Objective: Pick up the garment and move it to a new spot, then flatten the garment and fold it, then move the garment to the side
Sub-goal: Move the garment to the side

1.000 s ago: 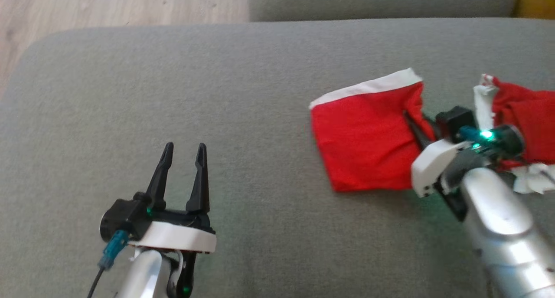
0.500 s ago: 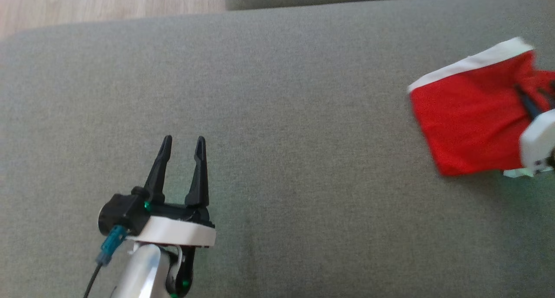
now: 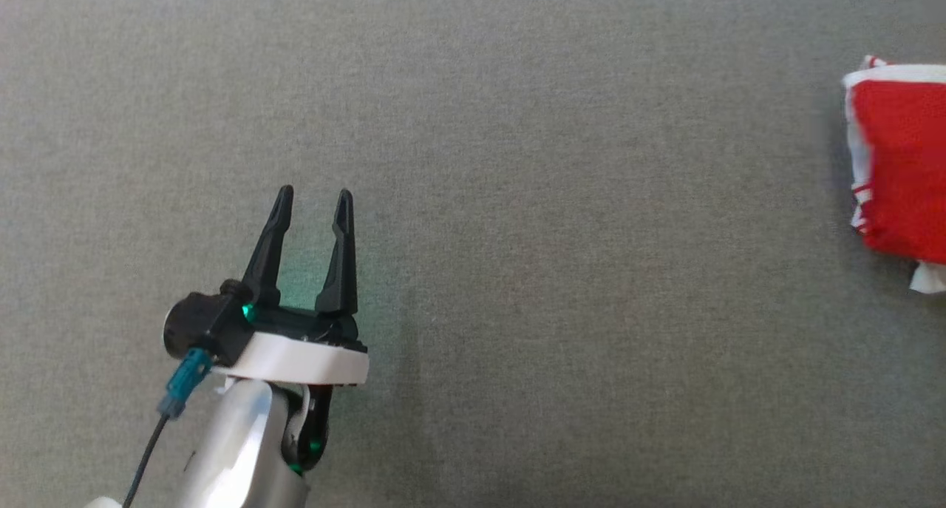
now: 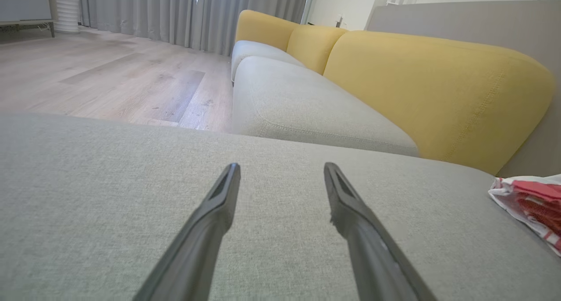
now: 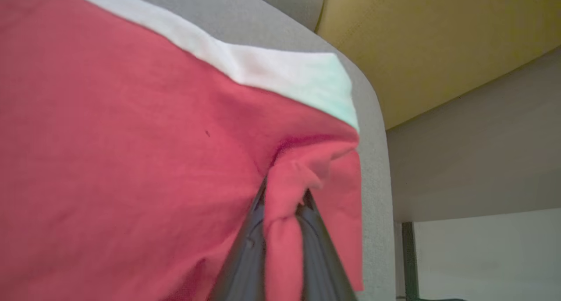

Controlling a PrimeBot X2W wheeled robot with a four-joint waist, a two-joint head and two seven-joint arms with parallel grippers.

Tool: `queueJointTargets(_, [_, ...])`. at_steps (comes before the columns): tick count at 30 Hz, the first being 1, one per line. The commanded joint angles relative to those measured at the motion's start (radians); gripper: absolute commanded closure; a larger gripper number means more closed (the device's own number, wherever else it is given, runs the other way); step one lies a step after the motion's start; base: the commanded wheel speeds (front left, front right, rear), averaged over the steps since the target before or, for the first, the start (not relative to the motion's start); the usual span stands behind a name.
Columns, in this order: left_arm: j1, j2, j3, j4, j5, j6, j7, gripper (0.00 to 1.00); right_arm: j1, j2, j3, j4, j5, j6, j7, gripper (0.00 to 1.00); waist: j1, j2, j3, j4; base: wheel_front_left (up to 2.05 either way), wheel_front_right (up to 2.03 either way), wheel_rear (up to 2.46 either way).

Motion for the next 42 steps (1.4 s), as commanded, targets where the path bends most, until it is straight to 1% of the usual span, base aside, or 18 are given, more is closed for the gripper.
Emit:
queueJointTargets(1, [-0.039,0.006,0.027,-0.031,0.011,-0.005,-0.010,0.00,-0.012,-0.060,-0.017,-0.004,-0.016,-0.001,0.003,1.00,-0.0002,0.0000,0.019,0.006,0.00,0.00,0.00])
queueJointTargets(5, [-0.051,0.006,0.030,-0.031,0.012,-0.007,-0.010,0.00,-0.021,-0.062,-0.046,0.020,-0.046,-0.001,0.008,1.00,-0.0002,0.0000,0.034,0.007,0.00,0.00,0.00])
queueJointTargets(12, [-0.064,0.006,0.034,-0.019,0.020,-0.011,-0.010,0.00,-0.041,-0.018,-0.110,0.042,-0.091,-0.001,0.008,1.00,-0.0002,0.0000,0.037,-0.003,0.00,0.00,0.00])
queueJointTargets(13, [-0.064,0.006,0.034,-0.017,0.020,-0.011,-0.010,0.00,-0.042,-0.011,-0.121,0.043,-0.099,-0.001,0.004,0.53,-0.0002,0.0000,0.034,-0.004,0.00,0.00,0.00])
queueJointTargets(14, [-0.064,0.006,0.035,-0.016,0.020,-0.012,-0.010,0.00,-0.043,-0.003,-0.133,0.045,-0.106,-0.001,0.002,0.00,-0.0002,0.0000,0.029,-0.006,0.00,0.00,0.00])
queueJointTargets(18, [-0.057,0.006,0.039,-0.009,0.020,-0.013,-0.010,0.00,-0.044,0.034,-0.179,0.042,-0.130,-0.001,-0.011,0.00,-0.0002,0.0000,0.004,-0.014,0.00,0.00,0.00])
queueJointTargets(22, [-0.043,0.006,0.046,-0.007,0.020,-0.013,-0.010,0.00,-0.051,0.076,-0.211,0.011,-0.163,-0.001,-0.025,0.00,-0.0002,0.0000,-0.035,-0.021,0.00,0.00,0.00])
queueJointTargets(27, [-0.020,0.006,0.065,-0.009,0.021,-0.013,-0.010,0.00,-0.062,0.158,-0.225,-0.070,-0.198,-0.001,-0.042,0.00,-0.0002,0.0000,-0.101,-0.028,0.00,0.00,0.00])
queueJointTargets(31, [0.006,0.006,0.087,-0.021,0.019,-0.005,-0.010,0.00,-0.066,0.265,-0.241,-0.160,-0.187,-0.001,-0.067,0.00,-0.0002,0.0000,-0.160,-0.032,0.00,0.00,0.00])
queueJointTargets(34, [0.033,0.006,0.109,-0.030,0.021,0.001,-0.010,0.00,-0.053,0.356,-0.254,-0.232,-0.159,-0.001,-0.110,0.00,-0.0002,0.0000,-0.204,-0.038,0.00,0.00,0.00])
queueJointTargets(42, [0.101,0.006,0.156,-0.072,0.026,0.011,-0.010,0.00,0.054,0.604,-0.288,-0.396,-0.080,-0.001,-0.220,0.00,-0.0002,0.0000,-0.294,-0.034,0.00,0.00,0.00])
